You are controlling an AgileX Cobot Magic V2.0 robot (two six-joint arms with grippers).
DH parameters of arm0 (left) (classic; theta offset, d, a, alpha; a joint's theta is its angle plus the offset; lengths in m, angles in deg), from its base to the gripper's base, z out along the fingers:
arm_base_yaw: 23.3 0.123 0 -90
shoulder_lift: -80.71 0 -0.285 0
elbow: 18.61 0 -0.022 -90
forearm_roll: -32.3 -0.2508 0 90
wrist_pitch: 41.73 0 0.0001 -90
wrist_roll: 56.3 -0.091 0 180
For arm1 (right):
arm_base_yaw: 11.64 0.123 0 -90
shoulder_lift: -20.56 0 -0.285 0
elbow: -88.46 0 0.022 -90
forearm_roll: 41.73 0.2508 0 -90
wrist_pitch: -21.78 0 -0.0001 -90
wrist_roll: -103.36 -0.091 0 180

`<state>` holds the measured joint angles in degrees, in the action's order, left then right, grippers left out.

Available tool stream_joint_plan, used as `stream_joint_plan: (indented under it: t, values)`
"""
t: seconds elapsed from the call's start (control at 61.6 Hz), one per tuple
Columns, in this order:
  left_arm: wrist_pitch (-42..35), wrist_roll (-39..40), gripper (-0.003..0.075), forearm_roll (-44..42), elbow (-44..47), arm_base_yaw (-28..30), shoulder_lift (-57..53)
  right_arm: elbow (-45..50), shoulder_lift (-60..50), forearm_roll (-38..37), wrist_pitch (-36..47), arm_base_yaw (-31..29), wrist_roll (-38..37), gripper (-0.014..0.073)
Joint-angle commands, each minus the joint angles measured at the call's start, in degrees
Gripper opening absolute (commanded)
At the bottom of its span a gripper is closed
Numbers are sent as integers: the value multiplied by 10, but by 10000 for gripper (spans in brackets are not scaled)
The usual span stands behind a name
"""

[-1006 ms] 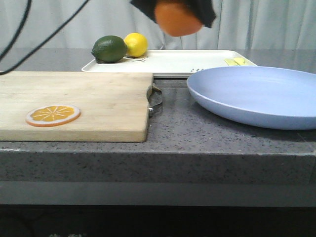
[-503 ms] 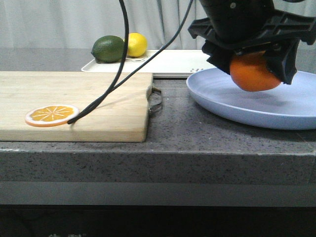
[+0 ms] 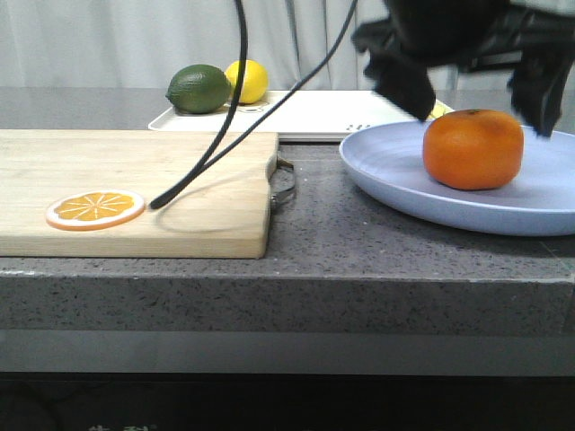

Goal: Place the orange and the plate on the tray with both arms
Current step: 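Lift the orange with the left gripper and set it on the blue plate, then open the left gripper and withdraw it from the plate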

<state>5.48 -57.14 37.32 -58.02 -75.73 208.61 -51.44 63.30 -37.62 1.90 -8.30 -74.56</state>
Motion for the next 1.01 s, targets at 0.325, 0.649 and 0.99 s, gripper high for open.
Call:
stream_joint_plan:
  t: [0.325,0.649,0.99]
  values:
    - [181,0,144,-9,-133,-3,-40,-20,3,4,40,-3,1,591]
    - [260,0,-17,-8,-133,-3,-40,-20,3,4,38,-3,1,591]
    - [260,2,-17,-20,-118,1,-74,-20,3,4,38,-3,1,591]
